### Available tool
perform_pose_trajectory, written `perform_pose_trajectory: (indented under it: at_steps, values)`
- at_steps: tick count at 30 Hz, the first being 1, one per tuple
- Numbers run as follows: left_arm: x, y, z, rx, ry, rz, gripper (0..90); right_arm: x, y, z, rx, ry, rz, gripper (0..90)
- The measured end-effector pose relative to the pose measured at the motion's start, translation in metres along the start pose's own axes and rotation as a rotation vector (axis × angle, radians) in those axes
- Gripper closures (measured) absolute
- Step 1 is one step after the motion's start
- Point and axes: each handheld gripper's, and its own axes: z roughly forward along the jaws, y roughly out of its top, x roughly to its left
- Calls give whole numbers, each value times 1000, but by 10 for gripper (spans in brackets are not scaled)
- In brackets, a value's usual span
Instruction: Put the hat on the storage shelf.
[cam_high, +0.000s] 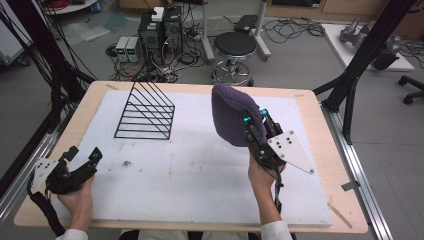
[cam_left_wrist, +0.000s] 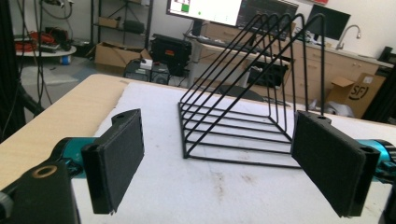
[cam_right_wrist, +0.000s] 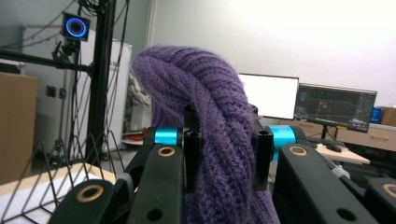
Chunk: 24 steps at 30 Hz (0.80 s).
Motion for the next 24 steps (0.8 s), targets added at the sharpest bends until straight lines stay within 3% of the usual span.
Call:
perform_pose_trajectory:
  at_steps: [4, 12, 14, 17, 24]
  values:
    - [-4, 3, 2, 11, -40, 15, 177, -1, 6, 0, -11, 18, 17, 738]
    - [-16, 18, 3, -30, -139, 44, 177, 1, 21, 0, -41, 57, 54, 737]
    - [-20, 22, 5, -41, -189, 43, 177, 2, 23, 0, -55, 64, 72, 736]
    - [-29, 29, 11, -29, -305, 51, 175, 4, 26, 1, -66, 77, 87, 735]
    - [-54, 46, 27, -6, -483, 47, 147, 14, 27, 11, -66, 117, 78, 734]
